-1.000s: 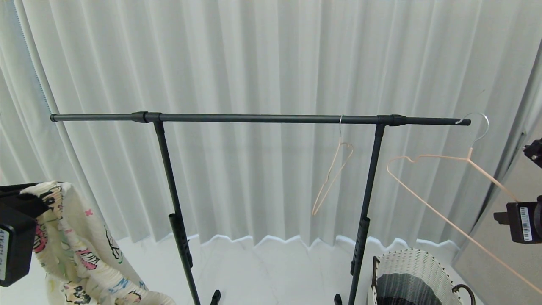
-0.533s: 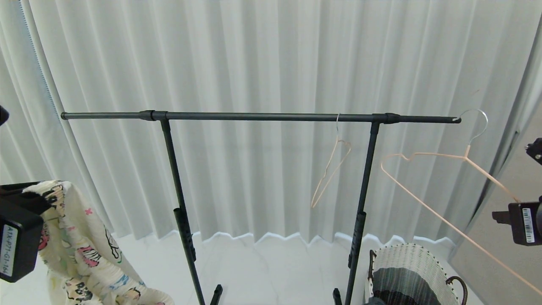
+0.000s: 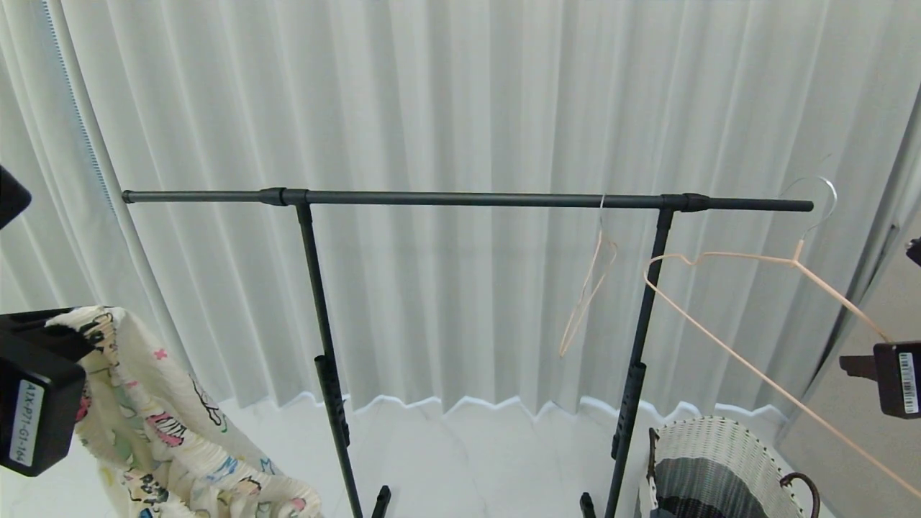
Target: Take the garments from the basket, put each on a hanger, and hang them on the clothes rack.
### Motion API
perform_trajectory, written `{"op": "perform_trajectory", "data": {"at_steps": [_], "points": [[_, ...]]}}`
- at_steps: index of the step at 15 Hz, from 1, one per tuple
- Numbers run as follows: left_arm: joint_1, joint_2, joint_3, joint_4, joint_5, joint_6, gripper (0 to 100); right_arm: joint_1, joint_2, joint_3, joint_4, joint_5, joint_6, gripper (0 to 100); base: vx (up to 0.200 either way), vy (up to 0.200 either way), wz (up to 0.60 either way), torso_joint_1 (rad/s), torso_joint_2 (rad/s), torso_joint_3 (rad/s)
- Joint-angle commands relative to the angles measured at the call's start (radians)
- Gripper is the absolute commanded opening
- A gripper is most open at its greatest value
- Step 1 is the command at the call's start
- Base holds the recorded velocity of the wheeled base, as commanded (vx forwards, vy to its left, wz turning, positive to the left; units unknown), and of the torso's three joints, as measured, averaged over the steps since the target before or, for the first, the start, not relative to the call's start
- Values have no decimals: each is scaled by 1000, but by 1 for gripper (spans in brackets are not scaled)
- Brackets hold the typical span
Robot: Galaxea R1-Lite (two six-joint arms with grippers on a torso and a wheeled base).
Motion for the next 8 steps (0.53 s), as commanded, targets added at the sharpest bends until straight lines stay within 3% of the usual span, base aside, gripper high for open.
{"op": "perform_trajectory", "data": {"at_steps": [1, 4, 6, 8], "points": [[-1, 3, 2, 0, 0, -1, 0, 1, -7, -2, 0, 2, 0, 0, 0, 0, 0, 0, 0, 0], [-2, 12, 5, 0, 0, -1, 0, 55, -46, -5, -1, 8, 0, 0, 0, 0, 0, 0, 0, 0], [-2, 32, 28, -25, -3, -6, 0, 170, -66, -5, -6, 11, 11, 0, 0, 0, 0, 0, 0, 0], [1, 76, 80, -146, -6, -4, 0, 336, -83, -3, -7, 17, 34, 0, 0, 0, 0, 0, 0, 0]]}}
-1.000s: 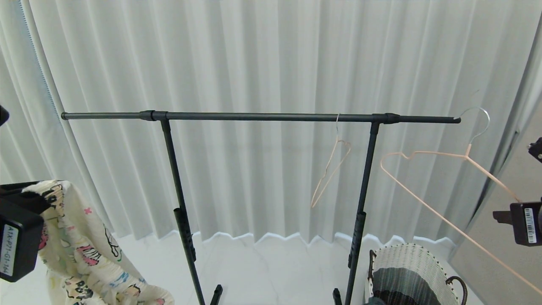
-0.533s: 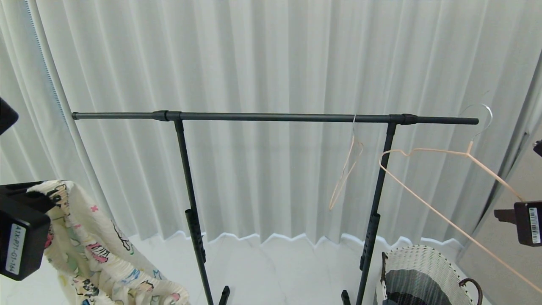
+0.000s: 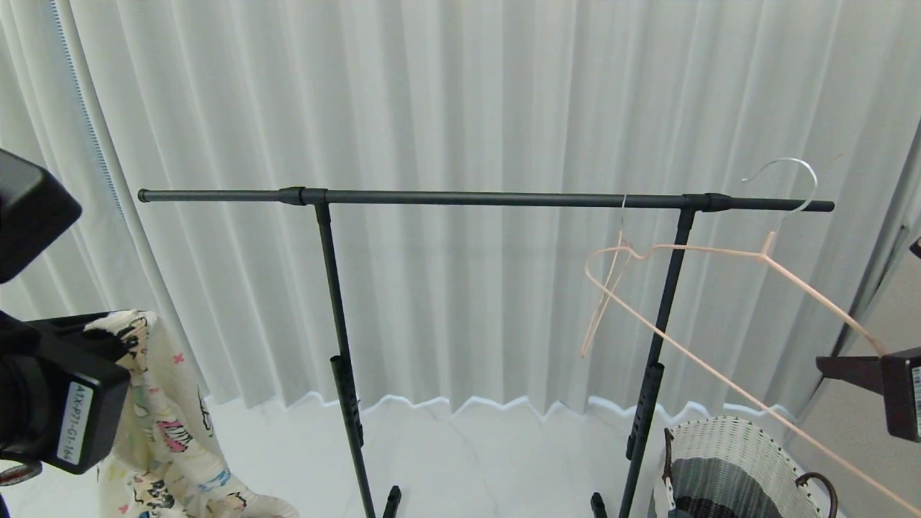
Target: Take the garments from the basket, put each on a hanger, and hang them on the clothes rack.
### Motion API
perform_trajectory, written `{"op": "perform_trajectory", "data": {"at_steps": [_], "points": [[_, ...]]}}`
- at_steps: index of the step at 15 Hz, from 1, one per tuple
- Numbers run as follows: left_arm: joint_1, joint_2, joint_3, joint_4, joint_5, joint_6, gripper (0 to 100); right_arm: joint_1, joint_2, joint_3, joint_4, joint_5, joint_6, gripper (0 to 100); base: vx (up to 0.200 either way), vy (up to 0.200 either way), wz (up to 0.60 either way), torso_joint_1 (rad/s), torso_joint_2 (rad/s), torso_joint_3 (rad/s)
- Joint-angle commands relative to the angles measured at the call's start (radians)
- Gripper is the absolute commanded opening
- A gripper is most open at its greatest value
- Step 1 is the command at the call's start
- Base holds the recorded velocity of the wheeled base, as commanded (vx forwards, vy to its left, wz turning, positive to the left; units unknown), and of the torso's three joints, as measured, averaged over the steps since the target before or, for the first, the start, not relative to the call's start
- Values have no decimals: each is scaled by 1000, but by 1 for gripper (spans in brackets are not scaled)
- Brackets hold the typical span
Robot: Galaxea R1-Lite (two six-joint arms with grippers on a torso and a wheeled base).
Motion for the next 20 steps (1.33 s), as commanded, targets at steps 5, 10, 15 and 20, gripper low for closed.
{"op": "perform_trajectory", "data": {"at_steps": [5, 10, 15, 20], "points": [[52, 186, 36, -115, -11, -93, 0, 556, -72, 9, -20, 7, 215, 0, 0, 0, 0, 0, 0, 0], [58, 267, -1, -115, -5, -267, 0, 688, -77, 66, -98, 8, 248, 0, 0, 0, 0, 0, 0, 0], [60, 269, -40, -115, -5, -270, 0, 717, -80, 112, -112, 47, 246, 0, 0, 0, 0, 0, 0, 0], [54, 270, -56, -115, -5, -268, 0, 716, -55, 115, -167, 93, 246, 0, 0, 0, 0, 0, 0, 0]]}}
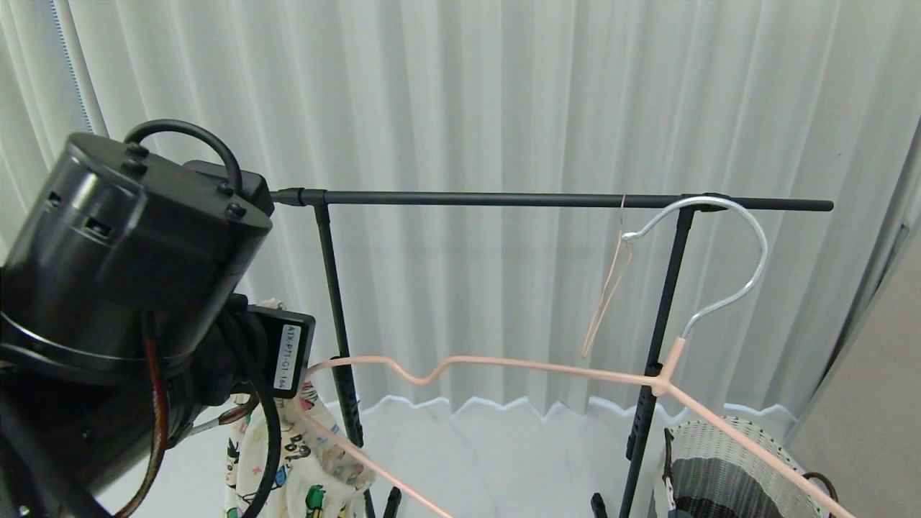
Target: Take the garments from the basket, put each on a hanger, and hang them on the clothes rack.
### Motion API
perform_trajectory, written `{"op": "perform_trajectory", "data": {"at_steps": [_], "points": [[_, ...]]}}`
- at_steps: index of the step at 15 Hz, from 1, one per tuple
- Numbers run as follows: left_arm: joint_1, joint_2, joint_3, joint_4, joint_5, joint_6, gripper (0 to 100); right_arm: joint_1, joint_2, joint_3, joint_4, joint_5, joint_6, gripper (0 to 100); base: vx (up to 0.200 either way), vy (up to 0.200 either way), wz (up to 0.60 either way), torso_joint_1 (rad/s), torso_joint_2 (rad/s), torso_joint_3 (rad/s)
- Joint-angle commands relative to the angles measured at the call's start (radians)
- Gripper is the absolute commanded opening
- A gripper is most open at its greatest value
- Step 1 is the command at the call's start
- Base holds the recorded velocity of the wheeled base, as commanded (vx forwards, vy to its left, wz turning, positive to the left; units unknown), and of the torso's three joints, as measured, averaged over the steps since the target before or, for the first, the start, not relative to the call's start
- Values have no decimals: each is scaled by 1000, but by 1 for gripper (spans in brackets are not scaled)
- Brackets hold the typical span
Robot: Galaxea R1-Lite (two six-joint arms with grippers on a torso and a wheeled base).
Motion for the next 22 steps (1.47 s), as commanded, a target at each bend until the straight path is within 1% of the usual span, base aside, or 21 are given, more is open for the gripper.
{"op": "perform_trajectory", "data": {"at_steps": [1, 2, 5, 10, 16, 20, 22], "points": [[-12, -2, -2, 0, 0, 0, 0, -3, 25, 1, -2, 0, 2, 0, 0, 0, 0, 0, 0, 0], [-22, -2, -2, 0, 0, 0, 0, -4, 42, 2, -4, -2, 2, 0, 0, 0, 0, 0, 0, 0], [-32, 0, -2, 0, 0, 0, 0, -9, 96, 18, -94, -3, 8, 0, 0, 0, 0, 0, 0, 0], [-42, 1, -8, 0, 1, -2, 0, -66, 191, 21, -185, -5, 8, 0, 0, 0, 0, 0, 0, 0], [-58, 3, -28, -1, 1, -3, 0, -66, 295, 16, -326, -8, 5, 0, 0, 0, 0, 0, 0, 0], [-83, 12, -62, 0, 3, -48, 0, -60, 354, 16, -372, -8, 5, 0, 0, 0, 0, 0, 0, 0], [-85, 13, -65, 0, 3, -55, 0, -55, 372, 15, -389, -13, 5, 0, 0, 0, 0, 0, 0, 0]]}}
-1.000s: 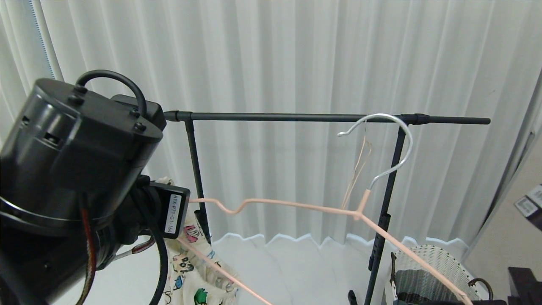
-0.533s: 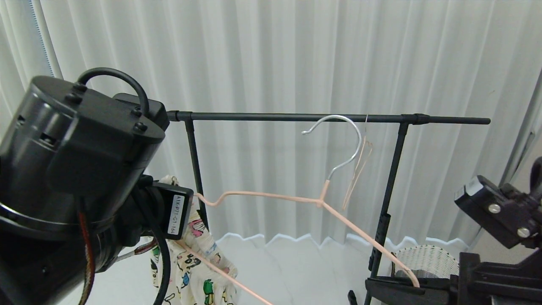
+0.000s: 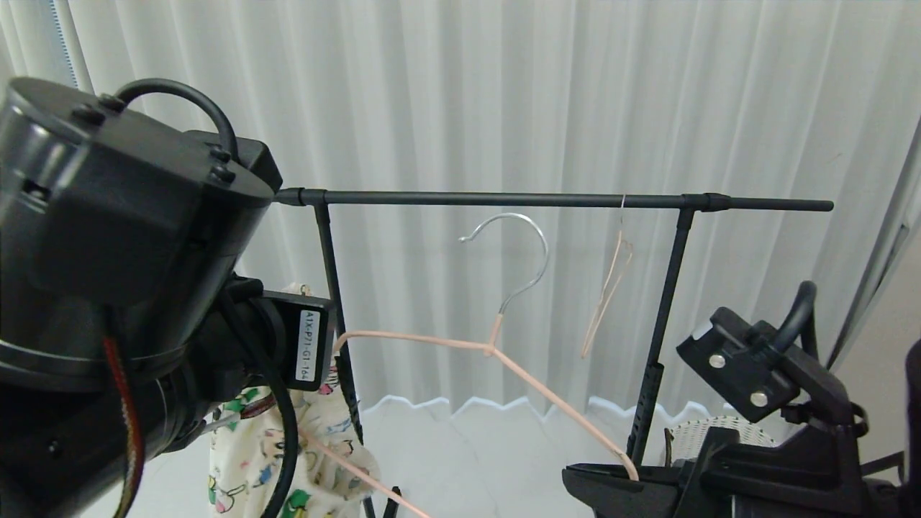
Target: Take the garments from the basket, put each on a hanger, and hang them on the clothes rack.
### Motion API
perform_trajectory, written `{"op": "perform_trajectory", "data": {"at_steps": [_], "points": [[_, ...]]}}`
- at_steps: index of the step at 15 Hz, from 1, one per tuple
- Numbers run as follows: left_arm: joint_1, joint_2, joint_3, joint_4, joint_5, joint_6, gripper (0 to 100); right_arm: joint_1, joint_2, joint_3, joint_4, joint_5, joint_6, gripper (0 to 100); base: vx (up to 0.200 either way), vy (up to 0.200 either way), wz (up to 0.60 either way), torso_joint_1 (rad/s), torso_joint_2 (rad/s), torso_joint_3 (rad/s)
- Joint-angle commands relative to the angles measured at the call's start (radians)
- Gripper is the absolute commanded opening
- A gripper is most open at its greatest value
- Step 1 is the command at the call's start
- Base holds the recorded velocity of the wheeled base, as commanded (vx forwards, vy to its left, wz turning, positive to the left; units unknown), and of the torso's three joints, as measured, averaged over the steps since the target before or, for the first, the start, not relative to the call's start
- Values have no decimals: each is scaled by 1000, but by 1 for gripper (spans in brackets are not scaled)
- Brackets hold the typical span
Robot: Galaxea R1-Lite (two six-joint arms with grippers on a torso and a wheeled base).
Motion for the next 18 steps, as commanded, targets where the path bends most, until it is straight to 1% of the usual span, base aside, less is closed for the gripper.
{"op": "perform_trajectory", "data": {"at_steps": [1, 6, 7, 9, 10, 13, 15, 17, 18], "points": [[-2, -1, -1, 1, 1, -4, 0, 4, 31, -1, -8, -1, 0, 0, 0, 0, 0, 0, 0, 0], [-11, -1, -1, 1, 1, -6, 0, 12, 26, 2, -8, -4, 5, 0, 0, 0, 0, 0, 0, 0], [-6, -4, 10, 2, 4, -4, 0, 10, 21, 3, -4, -22, 9, 0, 0, 0, 0, 0, 0, 0], [10, -7, 23, 2, 5, -4, 0, 3, 3, 3, -2, -83, 28, 0, 0, 0, 0, 0, 0, 0], [12, -7, 23, 2, 5, -4, 0, -3, -19, 5, 4, -96, 34, 0, 0, 0, 0, 0, 0, 0], [12, -1, 22, 2, 5, -4, 0, -8, -68, 8, 33, -106, 35, 0, 0, 0, 0, 0, 0, 0], [12, -1, 20, 2, 5, -4, 0, -8, -71, 8, 32, -136, 35, 0, 0, 0, 0, 0, 0, 0], [4, -1, 16, 1, 5, -4, 0, -7, -63, 6, 28, -139, 35, 0, 0, 0, 0, 0, 0, 0], [-28, 1, 5, 1, 4, -6, 0, -2, -46, 3, 24, -140, 35, 0, 0, 0, 0, 0, 0, 0]]}}
